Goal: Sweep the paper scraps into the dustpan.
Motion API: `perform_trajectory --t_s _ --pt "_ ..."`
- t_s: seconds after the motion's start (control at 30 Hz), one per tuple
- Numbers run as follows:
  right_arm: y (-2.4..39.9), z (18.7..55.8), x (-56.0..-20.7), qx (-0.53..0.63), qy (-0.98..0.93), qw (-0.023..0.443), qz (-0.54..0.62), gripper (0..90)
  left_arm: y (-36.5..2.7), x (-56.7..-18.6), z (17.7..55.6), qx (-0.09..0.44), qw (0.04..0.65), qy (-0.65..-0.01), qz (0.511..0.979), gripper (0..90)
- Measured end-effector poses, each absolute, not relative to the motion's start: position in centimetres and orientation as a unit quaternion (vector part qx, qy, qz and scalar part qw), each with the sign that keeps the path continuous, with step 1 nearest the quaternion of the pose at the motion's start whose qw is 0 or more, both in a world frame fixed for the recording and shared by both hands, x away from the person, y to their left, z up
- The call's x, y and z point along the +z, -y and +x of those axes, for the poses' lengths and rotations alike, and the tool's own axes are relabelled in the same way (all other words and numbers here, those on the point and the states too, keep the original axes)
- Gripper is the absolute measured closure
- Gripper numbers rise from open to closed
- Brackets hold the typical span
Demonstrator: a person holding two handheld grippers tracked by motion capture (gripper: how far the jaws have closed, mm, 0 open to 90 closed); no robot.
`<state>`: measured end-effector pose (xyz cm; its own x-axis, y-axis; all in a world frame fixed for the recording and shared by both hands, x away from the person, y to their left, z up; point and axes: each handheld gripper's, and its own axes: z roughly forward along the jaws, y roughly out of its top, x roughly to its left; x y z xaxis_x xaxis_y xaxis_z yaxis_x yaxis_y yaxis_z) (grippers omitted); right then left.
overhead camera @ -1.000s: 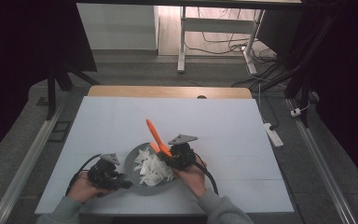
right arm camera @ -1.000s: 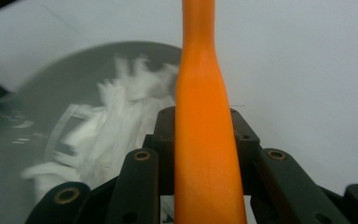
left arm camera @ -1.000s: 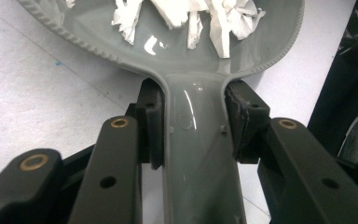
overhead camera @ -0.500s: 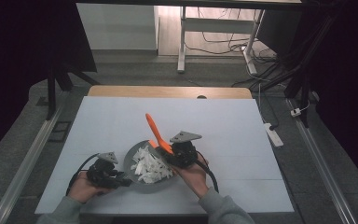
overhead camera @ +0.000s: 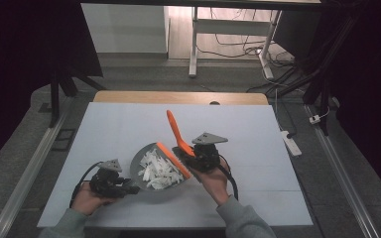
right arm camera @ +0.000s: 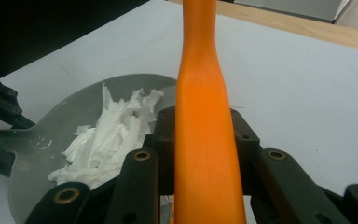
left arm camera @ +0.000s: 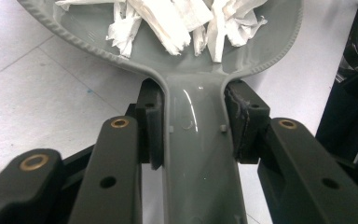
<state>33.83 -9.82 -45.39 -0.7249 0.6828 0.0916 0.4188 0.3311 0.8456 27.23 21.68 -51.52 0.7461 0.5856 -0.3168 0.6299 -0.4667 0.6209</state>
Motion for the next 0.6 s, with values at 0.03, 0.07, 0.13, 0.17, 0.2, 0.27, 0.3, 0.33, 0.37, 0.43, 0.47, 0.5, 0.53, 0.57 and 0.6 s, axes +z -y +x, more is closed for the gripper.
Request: perform_trajectory --t_s 0.03,0.07,0.13,0.17,0.2,0.27,0.3,0.33,0.37,0.43,0.47,0.5,0.53,0.57,0.6 --pt "10.0 33.9 -45.3 0.468 -0.801 0.142 0.344 70.3 -21.7 -51.5 27.2 -0.029 0.375 -0.355 0.856 61.5" --pt "10.1 33.9 -45.2 0.469 -0.8 0.144 0.346 70.4 -21.7 -51.5 27.2 -0.028 0.376 -0.356 0.855 61.5" --pt "10.5 34.1 -45.0 0.472 -0.796 0.145 0.348 70.4 -21.8 -51.4 27.2 -0.026 0.377 -0.355 0.855 61.6" --pt "10.7 34.1 -45.0 0.473 -0.795 0.147 0.349 70.4 -21.8 -51.4 27.2 -0.025 0.378 -0.356 0.854 61.5" --pt "10.8 34.2 -44.9 0.475 -0.794 0.147 0.349 70.4 -21.9 -51.4 27.2 -0.024 0.378 -0.357 0.854 61.6" --pt "11.2 34.3 -44.9 0.476 -0.793 0.148 0.35 70.4 -21.9 -51.3 27.2 -0.019 0.381 -0.362 0.851 61.6" --pt "11.4 34.4 -44.9 0.479 -0.793 0.147 0.348 70.4 -21.9 -51.3 27.2 -0.018 0.382 -0.365 0.849 61.5" --pt "11.6 34.4 -44.9 0.481 -0.793 0.147 0.345 70.3 -22.0 -51.3 27.2 -0.016 0.384 -0.366 0.848 61.5" --pt "11.8 34.4 -44.8 0.481 -0.793 0.148 0.342 70.4 -22.0 -51.3 27.2 -0.015 0.384 -0.368 0.847 61.5" --pt "12.2 34.5 -44.8 0.483 -0.793 0.15 0.341 70.4 -22.1 -51.2 27.2 -0.011 0.385 -0.372 0.845 61.6" --pt "12.5 34.5 -44.8 0.486 -0.792 0.149 0.339 70.4 -22.1 -51.2 27.2 -0.009 0.386 -0.373 0.844 61.5" --pt "12.7 34.6 -44.7 0.488 -0.791 0.149 0.338 70.3 -22.2 -51.1 27.1 -0.006 0.388 -0.374 0.842 61.6" --pt "13.0 34.6 -44.7 0.49 -0.79 0.149 0.338 70.4 -22.2 -51.1 27.1 -0.002 0.39 -0.377 0.84 61.6" --pt "13.2 34.6 -44.6 0.492 -0.789 0.15 0.337 70.4 -22.3 -51.0 27.0 -0.002 0.394 -0.381 0.836 61.6" --pt "13.5 34.5 -44.5 0.492 -0.788 0.151 0.337 70.4 -22.3 -51.0 27.0 0.001 0.396 -0.384 0.834 61.5"
